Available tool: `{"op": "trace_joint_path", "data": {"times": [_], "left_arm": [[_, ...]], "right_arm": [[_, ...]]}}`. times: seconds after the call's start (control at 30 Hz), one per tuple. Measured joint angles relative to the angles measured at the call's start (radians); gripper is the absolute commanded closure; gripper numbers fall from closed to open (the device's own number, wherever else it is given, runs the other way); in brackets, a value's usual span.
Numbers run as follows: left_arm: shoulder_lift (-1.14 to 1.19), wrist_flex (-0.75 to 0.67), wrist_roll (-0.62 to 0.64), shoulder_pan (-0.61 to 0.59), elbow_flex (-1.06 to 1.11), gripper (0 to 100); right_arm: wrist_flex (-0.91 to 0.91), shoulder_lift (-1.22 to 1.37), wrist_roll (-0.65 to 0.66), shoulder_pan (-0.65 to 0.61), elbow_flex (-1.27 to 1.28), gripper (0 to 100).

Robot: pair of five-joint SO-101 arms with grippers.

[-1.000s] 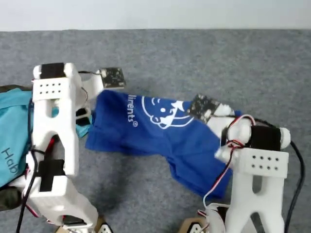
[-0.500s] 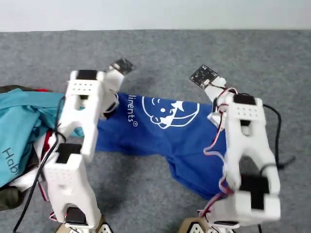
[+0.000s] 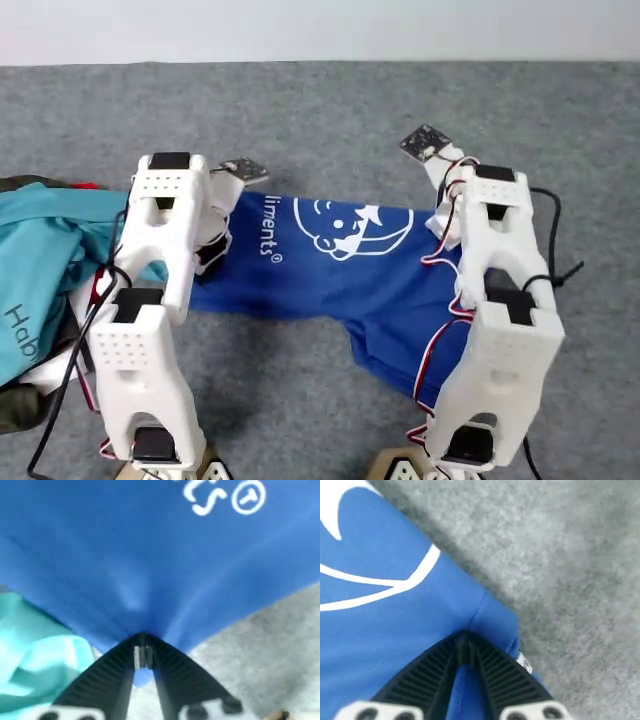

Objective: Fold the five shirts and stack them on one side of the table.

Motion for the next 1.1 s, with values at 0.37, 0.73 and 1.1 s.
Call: {"op": "trace_joint_path", "data": {"times": [0.37, 0.73, 1.1], "left_arm": [[-0.206, 0.046, -0.005, 0.048, -0.003, 100], [-0.305, 0.046, 0.023, 0.249, -0.003, 93], [-0.19, 0.003, 0.023, 0.554, -0.003, 88]], "right_arm": [[0.244, -0.101, -0.002, 0.006, -0.137, 98.9], [0.488, -0.354, -0.069, 0.029, -0.137, 99.0], [0.615, -0.775, -0.124, 0.169, -0.137, 98.9]]}}
